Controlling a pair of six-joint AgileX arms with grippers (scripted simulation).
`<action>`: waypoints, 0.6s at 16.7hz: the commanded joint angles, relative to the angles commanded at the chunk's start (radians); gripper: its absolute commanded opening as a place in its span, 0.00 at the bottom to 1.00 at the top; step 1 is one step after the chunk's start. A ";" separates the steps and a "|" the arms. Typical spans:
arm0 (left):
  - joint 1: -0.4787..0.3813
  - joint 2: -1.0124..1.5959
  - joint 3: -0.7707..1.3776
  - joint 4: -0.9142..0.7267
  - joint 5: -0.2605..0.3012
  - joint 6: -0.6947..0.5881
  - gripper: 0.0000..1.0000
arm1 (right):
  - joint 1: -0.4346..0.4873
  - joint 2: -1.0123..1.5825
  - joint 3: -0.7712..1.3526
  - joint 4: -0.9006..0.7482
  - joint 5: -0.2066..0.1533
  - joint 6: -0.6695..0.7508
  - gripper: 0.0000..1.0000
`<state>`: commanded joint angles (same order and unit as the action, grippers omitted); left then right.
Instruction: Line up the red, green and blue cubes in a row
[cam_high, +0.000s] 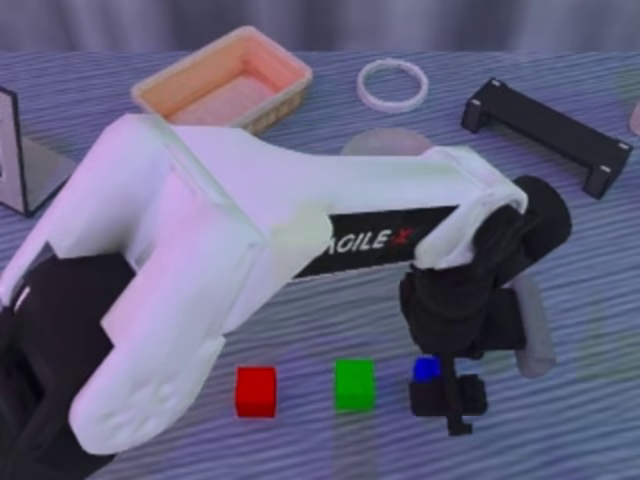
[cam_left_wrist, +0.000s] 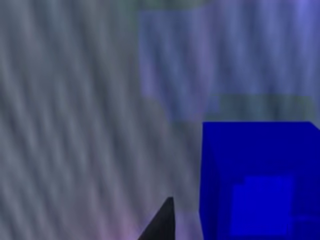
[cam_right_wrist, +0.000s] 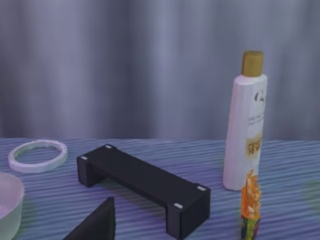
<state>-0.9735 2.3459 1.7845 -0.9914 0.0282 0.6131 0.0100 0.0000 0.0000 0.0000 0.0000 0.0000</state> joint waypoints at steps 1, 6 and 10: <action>0.000 0.000 0.000 0.000 0.000 0.000 0.98 | 0.000 0.000 0.000 0.000 0.000 0.000 1.00; 0.000 0.000 0.000 0.000 0.000 0.000 1.00 | 0.000 0.000 0.000 0.000 0.000 0.000 1.00; 0.003 -0.001 0.000 0.000 0.000 0.000 1.00 | 0.000 0.000 0.000 0.000 0.000 0.000 1.00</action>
<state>-0.9709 2.3453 1.7846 -0.9916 0.0282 0.6131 0.0100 0.0000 0.0000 0.0000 0.0000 0.0000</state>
